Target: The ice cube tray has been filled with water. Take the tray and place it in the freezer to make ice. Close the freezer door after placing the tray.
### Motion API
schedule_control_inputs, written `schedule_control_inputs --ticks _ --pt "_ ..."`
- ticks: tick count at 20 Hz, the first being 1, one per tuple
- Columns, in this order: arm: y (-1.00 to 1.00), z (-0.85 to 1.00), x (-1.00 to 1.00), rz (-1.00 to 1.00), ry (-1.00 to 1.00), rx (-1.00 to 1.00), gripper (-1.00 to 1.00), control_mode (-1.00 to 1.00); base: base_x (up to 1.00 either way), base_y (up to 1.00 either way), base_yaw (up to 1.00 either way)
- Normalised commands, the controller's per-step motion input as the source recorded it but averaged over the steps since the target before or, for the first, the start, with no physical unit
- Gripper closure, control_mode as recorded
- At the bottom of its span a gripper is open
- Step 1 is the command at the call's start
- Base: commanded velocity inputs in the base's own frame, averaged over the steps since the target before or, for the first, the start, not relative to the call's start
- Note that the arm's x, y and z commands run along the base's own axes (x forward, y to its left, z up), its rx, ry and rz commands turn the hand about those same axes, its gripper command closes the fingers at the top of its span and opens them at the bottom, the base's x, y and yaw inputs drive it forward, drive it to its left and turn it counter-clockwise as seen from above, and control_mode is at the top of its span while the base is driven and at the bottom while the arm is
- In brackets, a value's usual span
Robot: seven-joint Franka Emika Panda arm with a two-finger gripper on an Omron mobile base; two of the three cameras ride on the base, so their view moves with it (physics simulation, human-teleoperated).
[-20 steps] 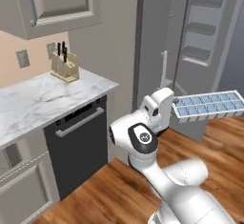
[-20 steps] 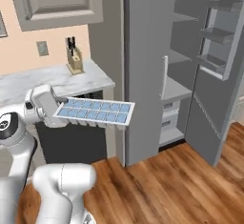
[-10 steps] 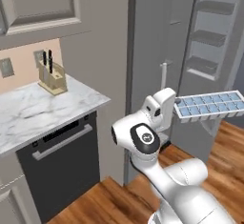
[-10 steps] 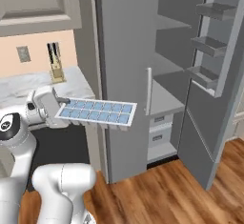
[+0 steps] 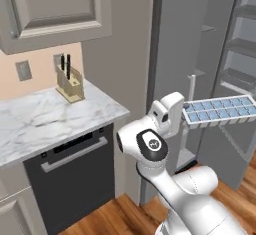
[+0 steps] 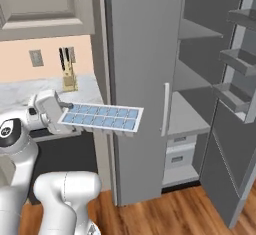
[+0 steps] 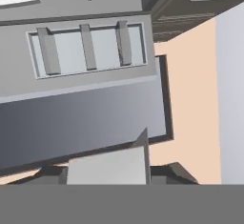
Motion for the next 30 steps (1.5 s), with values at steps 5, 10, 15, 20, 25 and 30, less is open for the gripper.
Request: schedule_control_inputs --ticks 5,10,15,20,25,30 --pt "0.00 0.00 0.00 0.00 0.00 0.00 1.00 1.00 0.00 -0.55 0.19" --pt "0.00 0.00 0.00 0.00 0.00 0.00 1.00 1.00 0.00 -0.60 0.16" --pt "0.00 0.00 0.00 0.00 0.00 0.00 1.00 1.00 0.00 -0.62 0.17" --pt "0.00 0.00 0.00 0.00 0.00 0.00 1.00 1.00 0.03 -0.52 0.21" --pt "0.00 0.00 0.00 0.00 0.00 0.00 1.00 1.00 0.00 -0.52 0.26" --pt "0.00 0.00 0.00 0.00 0.00 0.00 1.00 1.00 0.01 -0.47 0.28"
